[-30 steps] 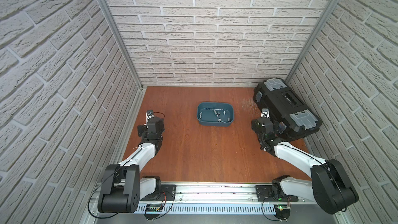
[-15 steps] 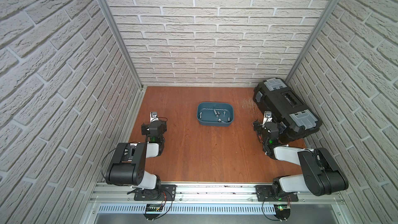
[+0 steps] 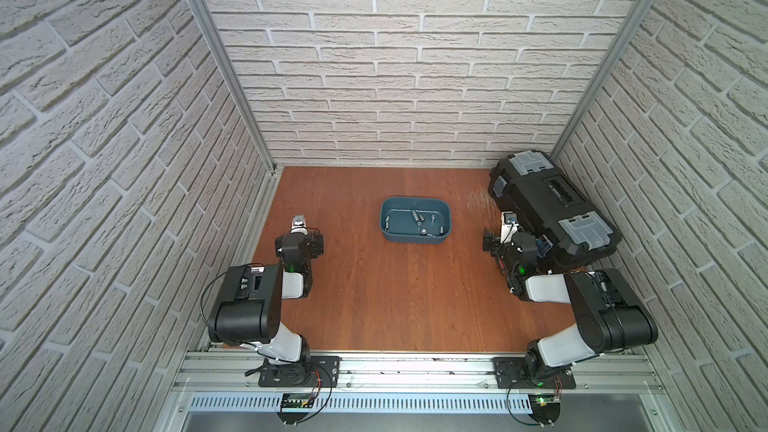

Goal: Put the socket on the desktop into the storage box
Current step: Reset both arms

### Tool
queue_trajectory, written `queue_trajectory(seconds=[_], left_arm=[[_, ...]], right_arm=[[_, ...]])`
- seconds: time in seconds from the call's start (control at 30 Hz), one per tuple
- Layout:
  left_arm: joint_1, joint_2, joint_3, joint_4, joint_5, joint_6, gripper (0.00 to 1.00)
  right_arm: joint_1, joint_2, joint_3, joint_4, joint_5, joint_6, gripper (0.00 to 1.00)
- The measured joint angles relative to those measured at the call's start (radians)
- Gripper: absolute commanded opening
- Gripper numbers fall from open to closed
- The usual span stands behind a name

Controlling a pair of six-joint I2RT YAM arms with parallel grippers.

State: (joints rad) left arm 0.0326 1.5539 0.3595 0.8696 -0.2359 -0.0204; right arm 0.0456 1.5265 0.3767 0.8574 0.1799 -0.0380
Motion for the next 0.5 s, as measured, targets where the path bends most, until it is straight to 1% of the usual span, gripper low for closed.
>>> queue_trajectory(seconds=[0.23, 0.5], left_arm=[[0.007, 0.0, 0.001, -0.002, 0.04, -0.003, 0.98], [0.012, 0.0, 0.011, -0.004, 0.055, -0.003, 0.98]], right_arm=[[-0.011, 0.0, 0.003, -0.031, -0.032, 0.0, 0.99], [-0.011, 0.0, 0.003, -0.032, -0.043, 0.0, 0.99]])
